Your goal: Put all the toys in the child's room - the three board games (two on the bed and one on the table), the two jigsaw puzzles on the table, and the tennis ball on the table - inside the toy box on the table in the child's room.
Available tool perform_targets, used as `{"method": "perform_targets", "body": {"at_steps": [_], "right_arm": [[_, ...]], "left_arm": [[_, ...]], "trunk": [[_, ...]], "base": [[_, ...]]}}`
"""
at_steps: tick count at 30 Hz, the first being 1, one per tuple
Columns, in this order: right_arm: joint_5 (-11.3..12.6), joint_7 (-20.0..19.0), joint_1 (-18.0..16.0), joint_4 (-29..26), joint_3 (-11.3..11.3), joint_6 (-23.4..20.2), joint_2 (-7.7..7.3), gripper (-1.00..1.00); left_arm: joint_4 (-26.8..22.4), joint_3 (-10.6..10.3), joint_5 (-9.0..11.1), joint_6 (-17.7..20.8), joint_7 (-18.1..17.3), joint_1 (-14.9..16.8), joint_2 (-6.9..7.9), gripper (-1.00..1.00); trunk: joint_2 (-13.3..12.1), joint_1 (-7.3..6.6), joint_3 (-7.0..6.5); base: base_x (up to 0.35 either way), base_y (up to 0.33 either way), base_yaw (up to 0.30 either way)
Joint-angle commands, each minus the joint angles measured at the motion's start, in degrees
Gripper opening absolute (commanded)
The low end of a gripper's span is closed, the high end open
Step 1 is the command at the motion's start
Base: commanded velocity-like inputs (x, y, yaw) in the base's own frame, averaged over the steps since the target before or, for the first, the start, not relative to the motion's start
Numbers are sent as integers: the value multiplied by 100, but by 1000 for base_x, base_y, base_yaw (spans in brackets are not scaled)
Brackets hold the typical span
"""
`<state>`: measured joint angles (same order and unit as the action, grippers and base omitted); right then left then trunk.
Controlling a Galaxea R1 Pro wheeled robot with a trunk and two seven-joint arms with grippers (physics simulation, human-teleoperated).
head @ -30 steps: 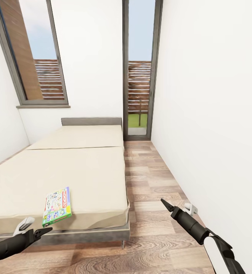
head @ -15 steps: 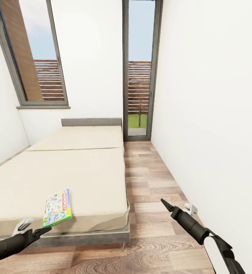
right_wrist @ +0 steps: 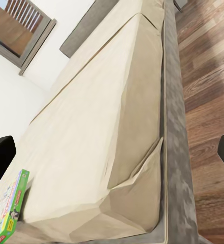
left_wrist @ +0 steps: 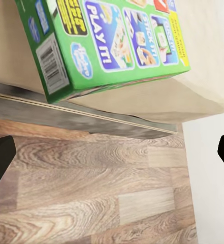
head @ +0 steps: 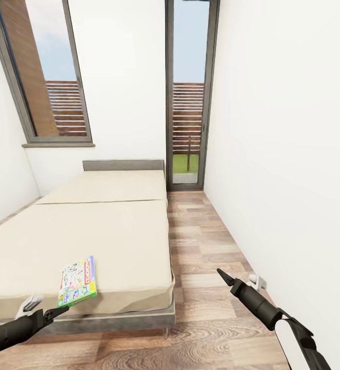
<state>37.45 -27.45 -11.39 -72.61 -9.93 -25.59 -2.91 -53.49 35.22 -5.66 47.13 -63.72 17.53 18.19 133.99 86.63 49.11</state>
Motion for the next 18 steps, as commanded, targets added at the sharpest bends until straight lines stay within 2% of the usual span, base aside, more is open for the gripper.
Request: {"method": "perform_targets", "body": {"at_steps": [1,5,12,18], "right_arm": [[47,-6,-3,-1,-9,-51,1,100],[48,-6,-3,1,-9,-51,1,100],[49,-6,-3,1,-9,-51,1,100],[51,-6,-3,1,-9,-51,4,100]], "left_arm": [[-4,19,-59,41,-57,6,-2,100],[-3,20,-58,44,-57,9,-1,100],[-3,21,-58,51,-48,10,-5,100],[-3,20,-58,47,-47,9,-17,100]], "trunk": [[3,-1,6],[3,-1,6],[3,-1,6],[3,-1,6]], "base": [[0,0,0],[11,2,0],[150,77,0],[41,19,0]]}}
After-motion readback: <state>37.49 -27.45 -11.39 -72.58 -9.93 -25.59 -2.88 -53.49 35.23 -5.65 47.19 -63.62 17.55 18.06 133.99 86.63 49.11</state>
